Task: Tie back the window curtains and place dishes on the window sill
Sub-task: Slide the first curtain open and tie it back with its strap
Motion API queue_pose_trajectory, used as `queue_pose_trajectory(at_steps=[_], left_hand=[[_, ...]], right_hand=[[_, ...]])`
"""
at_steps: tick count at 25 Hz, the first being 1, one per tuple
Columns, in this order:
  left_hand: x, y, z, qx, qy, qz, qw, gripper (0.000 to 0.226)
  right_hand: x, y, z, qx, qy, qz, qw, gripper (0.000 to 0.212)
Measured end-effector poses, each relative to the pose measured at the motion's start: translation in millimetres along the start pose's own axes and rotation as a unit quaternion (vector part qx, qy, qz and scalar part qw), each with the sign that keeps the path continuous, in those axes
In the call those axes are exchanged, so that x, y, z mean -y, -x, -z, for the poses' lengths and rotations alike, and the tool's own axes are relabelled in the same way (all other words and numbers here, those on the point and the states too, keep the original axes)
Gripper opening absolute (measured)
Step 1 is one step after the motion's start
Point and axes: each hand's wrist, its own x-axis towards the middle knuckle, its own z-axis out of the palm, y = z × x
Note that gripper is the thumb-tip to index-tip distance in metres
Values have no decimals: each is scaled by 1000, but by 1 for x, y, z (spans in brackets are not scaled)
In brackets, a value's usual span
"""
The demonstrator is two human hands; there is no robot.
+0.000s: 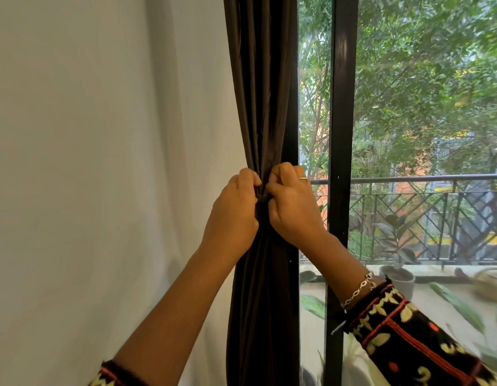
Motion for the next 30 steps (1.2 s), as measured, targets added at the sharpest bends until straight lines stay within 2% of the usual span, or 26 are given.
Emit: queue_pose_trajectory(at_steps=[2,5,7,9,11,14,16,18,21,24,25,27,30], left_hand=[[0,-1,-1,17,-46,-5,999,26],[1,-4,1,39,-90,15,995,31],[2,-5,2,57,-108,27,992,36],[3,-7,3,74,-114,29,990,36],[5,-9,4,91,-91,38,991,33],[8,-10,3,107,-52,51,992,30],[10,-10,1,109,-33,60,992,28],[10,-10,-2,101,-21,66,992,26],[9,-8,-8,71,4,72,995,24],[6,-5,-10,14,63,65,996,21],[5,-4,-9,-15,97,61,993,18],[2,-2,-8,-57,148,60,986,18],[7,-6,-6,-87,142,72,983,24]], right_hand=[[0,-1,2,23,-59,-41,997,22],[4,10,10,-39,-196,-165,966,23],[7,23,13,-38,-329,-272,904,23],[12,36,10,21,-458,-364,811,23],[15,42,6,52,-528,-417,738,19],[13,38,4,32,-603,-440,665,15],[11,35,4,31,-637,-436,635,15],[10,33,6,36,-645,-420,637,14],[9,31,9,35,-622,-399,673,20],[6,25,12,12,-599,-390,699,4],[3,24,12,1,-592,-390,705,7],[-3,23,13,-11,-581,-396,711,11],[-15,24,15,-22,-578,-408,707,14]])
